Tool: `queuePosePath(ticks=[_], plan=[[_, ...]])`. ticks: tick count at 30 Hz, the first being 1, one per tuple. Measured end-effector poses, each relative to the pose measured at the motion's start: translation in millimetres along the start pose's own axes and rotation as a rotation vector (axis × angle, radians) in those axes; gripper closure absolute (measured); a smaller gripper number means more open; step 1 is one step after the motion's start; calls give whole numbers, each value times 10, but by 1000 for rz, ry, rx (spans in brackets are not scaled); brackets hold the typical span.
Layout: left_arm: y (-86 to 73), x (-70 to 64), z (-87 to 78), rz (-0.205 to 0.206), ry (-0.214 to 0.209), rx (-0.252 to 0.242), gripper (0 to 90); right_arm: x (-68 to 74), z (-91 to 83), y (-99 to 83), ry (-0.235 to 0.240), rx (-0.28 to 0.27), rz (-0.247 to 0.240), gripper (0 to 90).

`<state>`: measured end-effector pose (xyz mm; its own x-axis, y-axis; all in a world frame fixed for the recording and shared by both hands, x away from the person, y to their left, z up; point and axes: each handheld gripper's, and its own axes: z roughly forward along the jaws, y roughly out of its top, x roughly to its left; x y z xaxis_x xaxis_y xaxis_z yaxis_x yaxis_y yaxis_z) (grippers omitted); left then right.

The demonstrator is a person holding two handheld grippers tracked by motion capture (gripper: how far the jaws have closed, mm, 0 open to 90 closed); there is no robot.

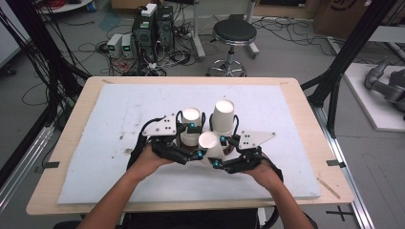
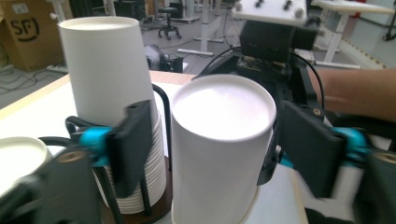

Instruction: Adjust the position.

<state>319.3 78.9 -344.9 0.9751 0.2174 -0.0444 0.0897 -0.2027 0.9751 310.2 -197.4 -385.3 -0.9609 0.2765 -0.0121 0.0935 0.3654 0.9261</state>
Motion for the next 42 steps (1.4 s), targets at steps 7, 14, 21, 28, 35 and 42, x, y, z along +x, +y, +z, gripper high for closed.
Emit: queuePosePath(ticks=[7, 14, 21, 28, 35, 42], plan=[[-8, -1, 125, -5, -44, 96, 228, 5, 47, 101, 48, 80, -73, 365], [-49, 41, 107, 6, -102, 65, 353, -16, 33, 91, 83, 48, -25, 283], [-28, 42, 58, -23, -120, -35, 357, -2, 44, 57, 51, -6, 17, 161], [-99, 12, 92, -53, -112, -21, 350, -21, 12, 18, 92, 19, -21, 321], [-85, -39, 128, -30, -77, 35, 254, 6, -58, 16, 71, 103, -76, 330], [-151, 32, 189, -41, -167, 33, 343, -6, -76, -12, 99, 132, -49, 346]])
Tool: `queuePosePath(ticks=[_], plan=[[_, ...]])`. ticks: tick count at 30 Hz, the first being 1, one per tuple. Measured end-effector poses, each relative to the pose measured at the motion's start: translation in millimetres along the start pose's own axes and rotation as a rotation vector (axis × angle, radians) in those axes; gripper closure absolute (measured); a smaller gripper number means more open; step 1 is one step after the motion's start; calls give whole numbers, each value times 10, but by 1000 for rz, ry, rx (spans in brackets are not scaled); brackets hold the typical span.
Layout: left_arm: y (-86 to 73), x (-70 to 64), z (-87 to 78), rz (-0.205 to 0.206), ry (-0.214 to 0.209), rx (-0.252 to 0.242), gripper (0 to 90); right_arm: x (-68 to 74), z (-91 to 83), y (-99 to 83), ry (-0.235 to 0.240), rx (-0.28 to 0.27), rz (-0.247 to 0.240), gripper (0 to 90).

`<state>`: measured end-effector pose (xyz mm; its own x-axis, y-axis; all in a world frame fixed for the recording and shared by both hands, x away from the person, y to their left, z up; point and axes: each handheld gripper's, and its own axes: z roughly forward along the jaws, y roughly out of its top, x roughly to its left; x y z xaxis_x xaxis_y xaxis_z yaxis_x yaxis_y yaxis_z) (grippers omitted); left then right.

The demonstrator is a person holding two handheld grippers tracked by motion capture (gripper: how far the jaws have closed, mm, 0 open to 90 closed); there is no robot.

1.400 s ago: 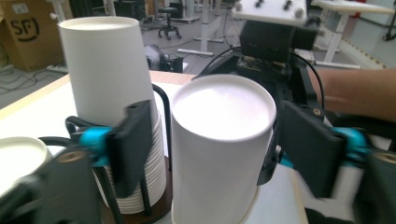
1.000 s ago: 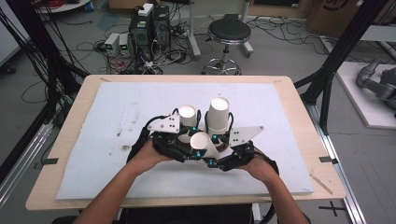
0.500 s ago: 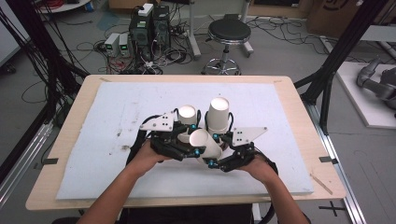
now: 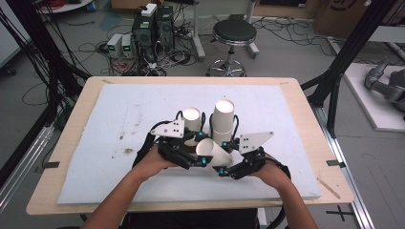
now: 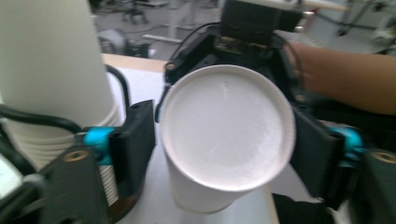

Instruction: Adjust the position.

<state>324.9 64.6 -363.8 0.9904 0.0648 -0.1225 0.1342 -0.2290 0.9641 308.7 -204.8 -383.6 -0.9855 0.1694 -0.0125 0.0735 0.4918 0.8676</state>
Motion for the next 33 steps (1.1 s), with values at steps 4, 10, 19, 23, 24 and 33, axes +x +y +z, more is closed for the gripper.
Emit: queuePosePath(ticks=[4, 10, 19, 23, 24, 33], plan=[[-12, 42, -15, 2, -15, -16, 355, -21, 19, -5, 15, 0, 15, 330], [-11, 105, -54, 1, 14, -70, 357, -19, -4, -44, -33, -108, 91, 163], [-9, 120, -10, -8, -13, -89, 358, -49, 71, -55, -28, -131, 91, 164], [8, 100, -3, -11, -29, -97, 359, -39, 51, -43, -24, -142, 41, 310], [11, 95, -2, -20, -27, -100, 359, -45, 40, -43, -16, -146, 37, 326], [30, 85, 35, -26, 19, -52, 247, -51, 13, -55, -14, -115, 23, 349]])
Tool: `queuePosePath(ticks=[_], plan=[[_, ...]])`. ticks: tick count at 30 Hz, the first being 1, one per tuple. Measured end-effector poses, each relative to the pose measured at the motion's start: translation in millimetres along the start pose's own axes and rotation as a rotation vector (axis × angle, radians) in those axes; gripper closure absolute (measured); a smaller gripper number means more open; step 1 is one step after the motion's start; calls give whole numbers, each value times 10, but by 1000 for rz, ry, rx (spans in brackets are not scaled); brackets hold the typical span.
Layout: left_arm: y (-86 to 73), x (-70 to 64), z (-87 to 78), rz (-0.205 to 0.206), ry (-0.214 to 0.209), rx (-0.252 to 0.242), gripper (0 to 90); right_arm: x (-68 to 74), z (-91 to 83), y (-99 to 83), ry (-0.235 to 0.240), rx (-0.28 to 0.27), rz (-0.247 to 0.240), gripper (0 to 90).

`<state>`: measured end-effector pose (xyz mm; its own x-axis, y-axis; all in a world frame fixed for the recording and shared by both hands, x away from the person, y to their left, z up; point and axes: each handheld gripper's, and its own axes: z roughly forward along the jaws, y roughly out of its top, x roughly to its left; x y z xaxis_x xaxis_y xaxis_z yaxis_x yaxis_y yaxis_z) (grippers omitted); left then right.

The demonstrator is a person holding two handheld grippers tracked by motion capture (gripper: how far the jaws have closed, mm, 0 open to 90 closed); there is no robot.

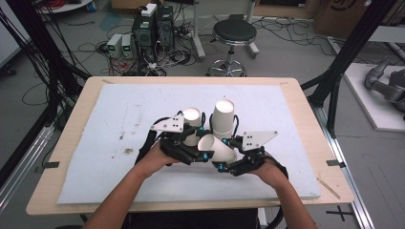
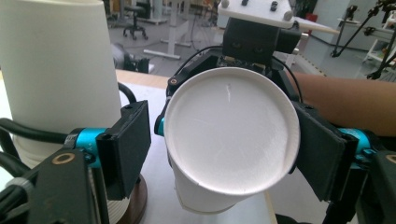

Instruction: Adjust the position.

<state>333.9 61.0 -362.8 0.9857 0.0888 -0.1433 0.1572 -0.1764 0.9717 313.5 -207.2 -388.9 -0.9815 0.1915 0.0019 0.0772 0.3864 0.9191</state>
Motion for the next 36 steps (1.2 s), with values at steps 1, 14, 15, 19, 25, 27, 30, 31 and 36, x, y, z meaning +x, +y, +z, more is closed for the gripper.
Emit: queuePosePath(ticks=[1, 14, 15, 19, 25, 27, 30, 31, 36], plan=[[-6, 2, 14, -9, -5, 3, 247, 0, 9, -2, 2, 4, -5, 349], [-2, 50, -29, 9, -29, -51, 356, -7, 26, 1, -46, -44, 47, 150], [0, 47, -31, 2, -32, -59, 356, -6, 29, 0, -47, -45, 49, 150], [-6, 38, -12, 5, -41, -50, 357, -7, 79, -6, -63, -40, 56, 151], [-29, 43, -22, -8, -39, -53, 359, -16, 82, 2, -21, -30, 1, 324], [-43, 41, -28, -11, -31, -41, 358, -20, 101, -2, -14, -19, -6, 334], [-57, 26, -46, -14, -4, -26, 341, -34, 126, -8, -5, -8, -4, 336], [-54, 16, -56, -3, 15, -22, 327, -41, 129, -9, -6, -4, -6, 336], [-33, -5, -124, 17, 37, -6, 294, -55, 155, -25, -6, 25, -8, 342]])
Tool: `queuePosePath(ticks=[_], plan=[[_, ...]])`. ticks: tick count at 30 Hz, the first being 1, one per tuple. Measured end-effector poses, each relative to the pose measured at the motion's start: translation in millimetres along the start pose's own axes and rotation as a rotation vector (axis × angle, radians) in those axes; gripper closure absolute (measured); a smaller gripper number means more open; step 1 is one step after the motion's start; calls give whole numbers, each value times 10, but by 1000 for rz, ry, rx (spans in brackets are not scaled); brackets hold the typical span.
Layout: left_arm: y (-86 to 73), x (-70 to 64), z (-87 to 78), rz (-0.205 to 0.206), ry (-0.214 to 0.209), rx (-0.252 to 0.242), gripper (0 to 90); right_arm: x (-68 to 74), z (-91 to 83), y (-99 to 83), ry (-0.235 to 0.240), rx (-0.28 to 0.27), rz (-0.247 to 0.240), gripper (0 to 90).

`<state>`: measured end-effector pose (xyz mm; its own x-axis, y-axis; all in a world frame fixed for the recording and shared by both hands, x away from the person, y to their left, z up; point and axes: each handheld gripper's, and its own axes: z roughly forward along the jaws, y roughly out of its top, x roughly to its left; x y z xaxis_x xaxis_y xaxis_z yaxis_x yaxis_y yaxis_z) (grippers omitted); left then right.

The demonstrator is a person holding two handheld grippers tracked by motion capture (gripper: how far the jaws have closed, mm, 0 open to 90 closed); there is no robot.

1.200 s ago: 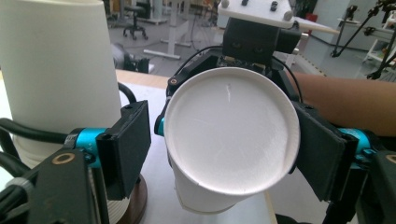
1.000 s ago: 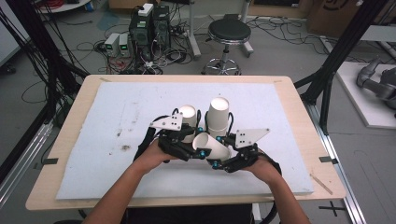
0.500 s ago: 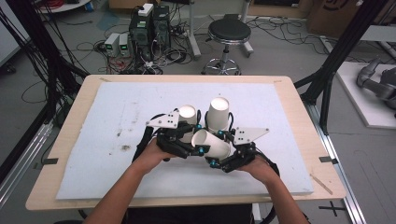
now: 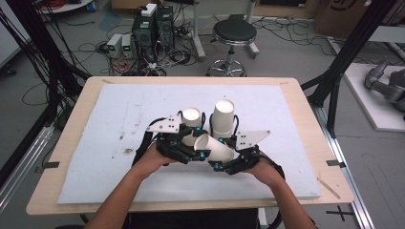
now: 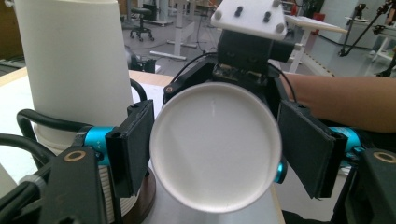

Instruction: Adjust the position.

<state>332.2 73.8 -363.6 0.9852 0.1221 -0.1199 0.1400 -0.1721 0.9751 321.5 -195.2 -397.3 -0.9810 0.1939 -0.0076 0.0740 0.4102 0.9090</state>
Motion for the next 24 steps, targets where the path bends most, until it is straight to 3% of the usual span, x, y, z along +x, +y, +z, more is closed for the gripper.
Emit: queuePosePath(ticks=[9, 13, 15, 17, 20, 22, 24], plan=[[-78, 39, 4, -34, -25, 44, 309, -19, 51, 2, 32, 16, -14, 359], [-90, 30, -9, -20, -47, 33, 359, -10, 59, -4, 45, 29, -20, 363], [-86, 32, -27, -21, -49, 12, 358, 2, 55, 2, 38, 9, -2, 292], [-72, 37, -58, -25, -50, -22, 359, 1, 57, -1, 34, -17, 52, 176], [-46, 29, -90, -28, -55, -51, 361, -7, 68, -14, 27, -21, 71, 179], [-45, 24, -96, -25, -52, -45, 362, 1, 51, 2, 36, -36, 51, 280], [-51, 20, -95, -25, -52, -40, 362, 0, 26, 11, 38, -43, 37, 304]])
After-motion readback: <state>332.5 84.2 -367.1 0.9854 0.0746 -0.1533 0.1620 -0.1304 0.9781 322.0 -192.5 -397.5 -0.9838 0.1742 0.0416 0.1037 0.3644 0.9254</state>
